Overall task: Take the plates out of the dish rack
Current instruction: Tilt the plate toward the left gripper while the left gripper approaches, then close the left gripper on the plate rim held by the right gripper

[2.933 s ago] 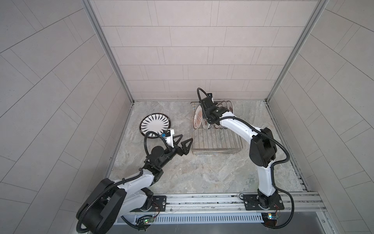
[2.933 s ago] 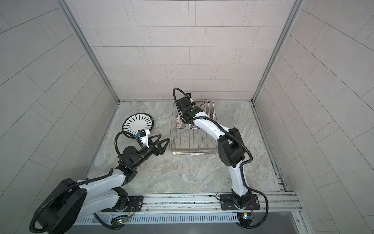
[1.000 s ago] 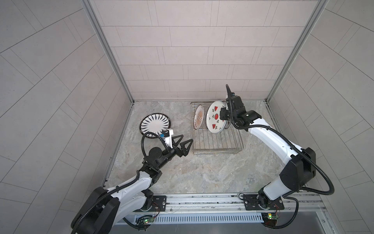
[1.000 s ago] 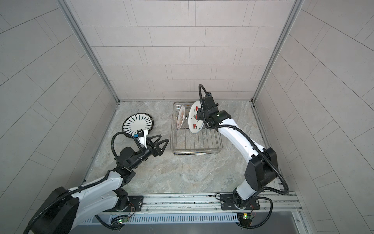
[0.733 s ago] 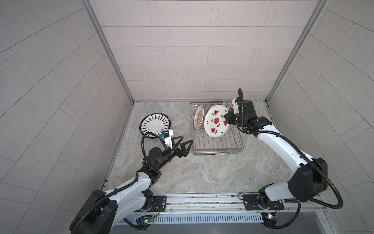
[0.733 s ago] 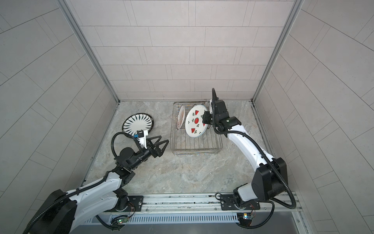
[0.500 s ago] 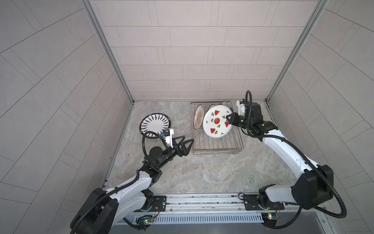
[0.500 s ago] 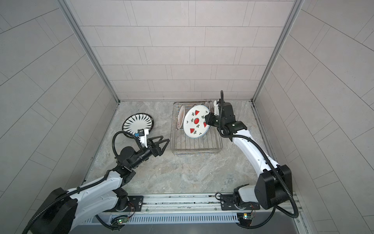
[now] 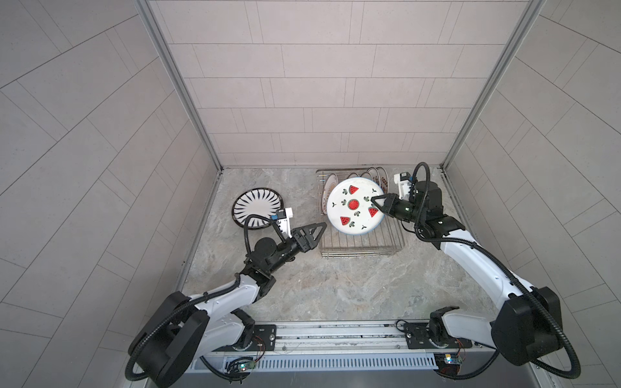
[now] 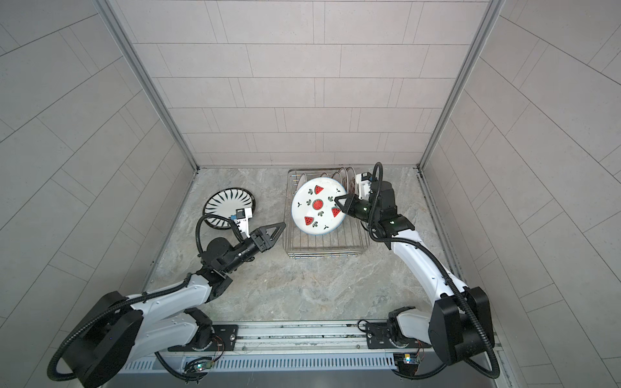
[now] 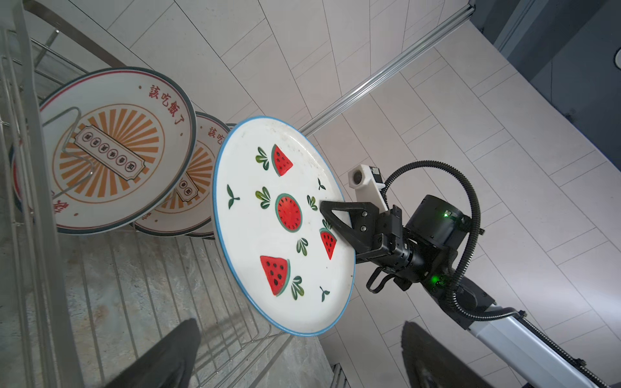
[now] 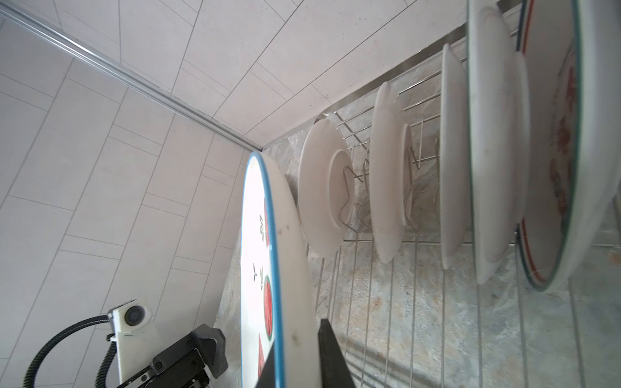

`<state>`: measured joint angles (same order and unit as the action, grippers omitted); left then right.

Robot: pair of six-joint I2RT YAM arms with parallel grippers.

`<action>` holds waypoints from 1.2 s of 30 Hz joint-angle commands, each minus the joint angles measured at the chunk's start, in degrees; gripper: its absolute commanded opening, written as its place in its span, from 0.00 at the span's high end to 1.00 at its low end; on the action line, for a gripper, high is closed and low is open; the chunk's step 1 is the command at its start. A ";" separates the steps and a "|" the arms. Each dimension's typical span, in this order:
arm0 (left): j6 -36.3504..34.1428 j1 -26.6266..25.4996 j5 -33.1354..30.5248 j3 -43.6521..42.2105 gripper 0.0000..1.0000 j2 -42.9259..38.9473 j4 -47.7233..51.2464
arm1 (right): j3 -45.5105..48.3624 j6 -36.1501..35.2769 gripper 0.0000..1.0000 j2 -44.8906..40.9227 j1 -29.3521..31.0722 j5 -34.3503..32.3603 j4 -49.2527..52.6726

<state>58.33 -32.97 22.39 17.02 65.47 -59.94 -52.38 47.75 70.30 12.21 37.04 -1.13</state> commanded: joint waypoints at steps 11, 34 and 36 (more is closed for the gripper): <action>0.68 -3.00 -7.68 4.80 0.12 0.55 6.63 | 7.03 6.68 0.92 -7.81 2.76 6.05 -17.68; 7.74 -3.57 -4.97 3.90 0.73 7.56 -7.18 | 5.70 3.81 0.92 -3.87 7.91 5.68 -17.16; 8.11 -3.59 -3.50 4.20 0.67 7.83 -7.64 | 5.51 3.84 0.92 -3.30 7.88 5.50 -16.94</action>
<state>64.88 -36.14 15.75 20.38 73.45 -61.95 -43.92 51.37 67.13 19.88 41.80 -13.02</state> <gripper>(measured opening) 0.307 0.144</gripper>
